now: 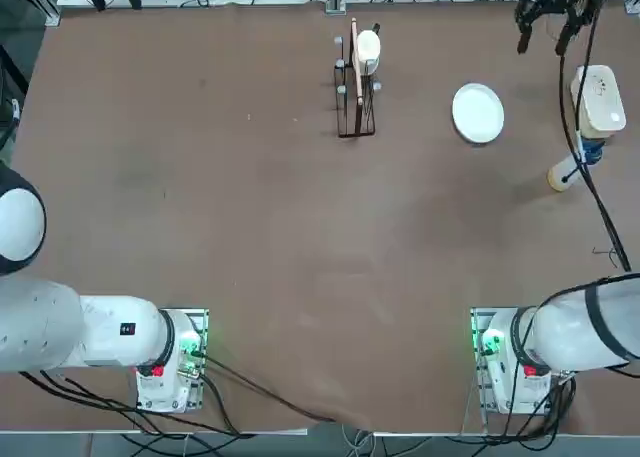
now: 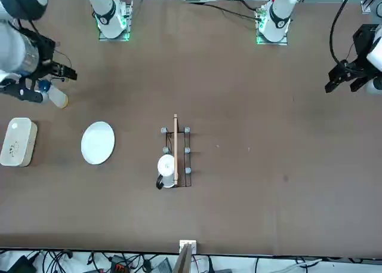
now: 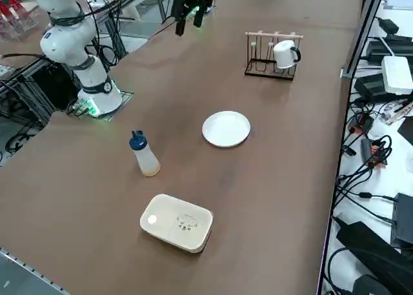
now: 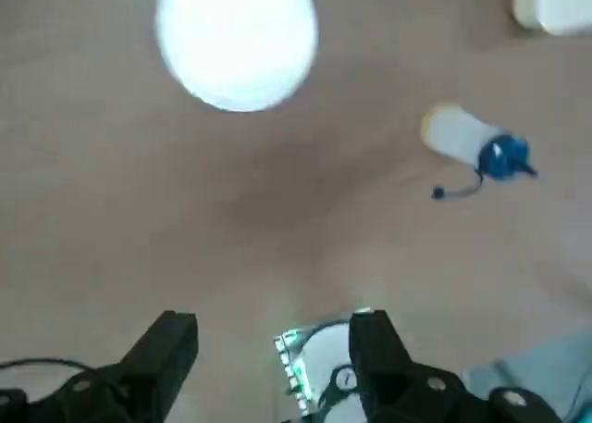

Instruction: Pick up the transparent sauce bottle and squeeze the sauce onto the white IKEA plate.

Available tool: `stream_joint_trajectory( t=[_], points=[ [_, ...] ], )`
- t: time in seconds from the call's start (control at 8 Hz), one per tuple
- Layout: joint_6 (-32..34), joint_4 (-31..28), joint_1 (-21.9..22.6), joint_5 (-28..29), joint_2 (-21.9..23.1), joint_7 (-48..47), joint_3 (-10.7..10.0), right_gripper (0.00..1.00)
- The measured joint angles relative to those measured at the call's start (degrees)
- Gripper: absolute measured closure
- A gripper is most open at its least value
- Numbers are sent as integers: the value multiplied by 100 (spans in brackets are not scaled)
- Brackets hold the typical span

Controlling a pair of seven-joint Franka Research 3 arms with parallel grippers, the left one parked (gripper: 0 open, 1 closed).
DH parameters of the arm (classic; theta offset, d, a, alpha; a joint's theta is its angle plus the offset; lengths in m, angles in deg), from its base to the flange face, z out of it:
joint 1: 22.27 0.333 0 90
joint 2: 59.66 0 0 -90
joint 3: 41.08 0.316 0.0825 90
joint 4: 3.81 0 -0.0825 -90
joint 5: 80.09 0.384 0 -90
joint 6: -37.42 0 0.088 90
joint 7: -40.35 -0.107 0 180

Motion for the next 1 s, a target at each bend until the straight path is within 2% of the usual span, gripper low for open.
stream_joint_trajectory(
  t=[0.38,0.62,1.0],
  points=[
    [105,-549,110,-1245,-250,-2644,4,0],
    [16,-1338,445,-2393,-479,-4418,14,0],
    [-714,-2431,656,-3578,-547,-7141,27,0]
  ],
)
